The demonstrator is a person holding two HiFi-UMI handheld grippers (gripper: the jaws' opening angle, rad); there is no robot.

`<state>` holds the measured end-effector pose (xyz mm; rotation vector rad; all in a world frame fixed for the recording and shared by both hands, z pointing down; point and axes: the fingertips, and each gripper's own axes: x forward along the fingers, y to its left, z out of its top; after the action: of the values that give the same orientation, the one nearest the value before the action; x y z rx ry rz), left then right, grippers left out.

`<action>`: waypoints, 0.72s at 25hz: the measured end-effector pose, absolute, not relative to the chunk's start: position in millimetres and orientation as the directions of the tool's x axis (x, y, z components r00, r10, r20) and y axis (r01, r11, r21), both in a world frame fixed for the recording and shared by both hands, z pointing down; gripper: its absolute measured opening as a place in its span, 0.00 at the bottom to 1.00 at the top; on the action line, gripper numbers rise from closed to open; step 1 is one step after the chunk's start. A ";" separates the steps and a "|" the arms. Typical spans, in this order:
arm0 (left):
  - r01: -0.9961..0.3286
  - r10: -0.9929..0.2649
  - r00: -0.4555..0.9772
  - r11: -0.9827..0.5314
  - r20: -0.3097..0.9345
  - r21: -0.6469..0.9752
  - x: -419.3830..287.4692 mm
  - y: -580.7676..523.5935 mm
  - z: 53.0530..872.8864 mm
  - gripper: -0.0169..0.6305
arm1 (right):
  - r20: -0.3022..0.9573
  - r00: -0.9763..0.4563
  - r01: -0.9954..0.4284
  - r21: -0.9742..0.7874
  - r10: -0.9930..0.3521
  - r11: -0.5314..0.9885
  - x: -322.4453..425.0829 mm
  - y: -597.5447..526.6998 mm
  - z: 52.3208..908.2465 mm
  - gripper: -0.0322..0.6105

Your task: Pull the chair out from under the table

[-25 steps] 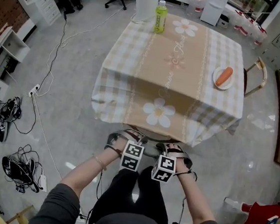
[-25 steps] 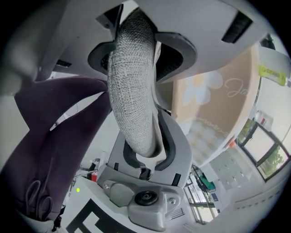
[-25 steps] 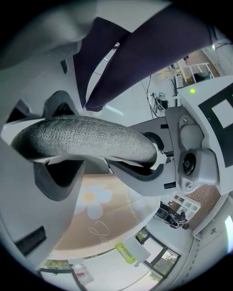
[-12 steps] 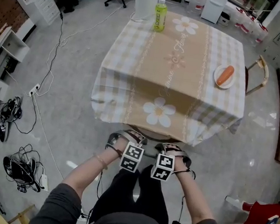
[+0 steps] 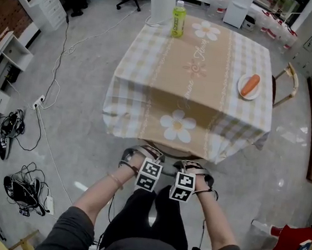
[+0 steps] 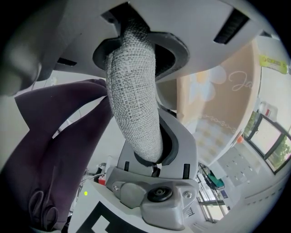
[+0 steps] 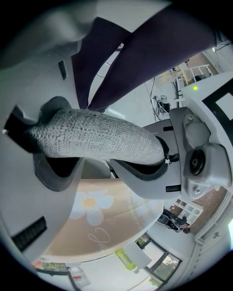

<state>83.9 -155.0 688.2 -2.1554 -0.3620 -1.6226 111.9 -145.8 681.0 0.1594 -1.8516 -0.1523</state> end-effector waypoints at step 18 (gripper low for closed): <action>0.452 -0.062 0.291 -0.871 0.955 -0.194 84.9 -158.1 684.3 0.16 | 0.943 -0.275 -0.017 0.190 -0.187 0.982 112.3 -147.7 678.0 0.16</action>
<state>84.9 -158.1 684.3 -2.1358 -0.3488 -1.6095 112.3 -147.7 678.0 0.1493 -1.8451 -0.1649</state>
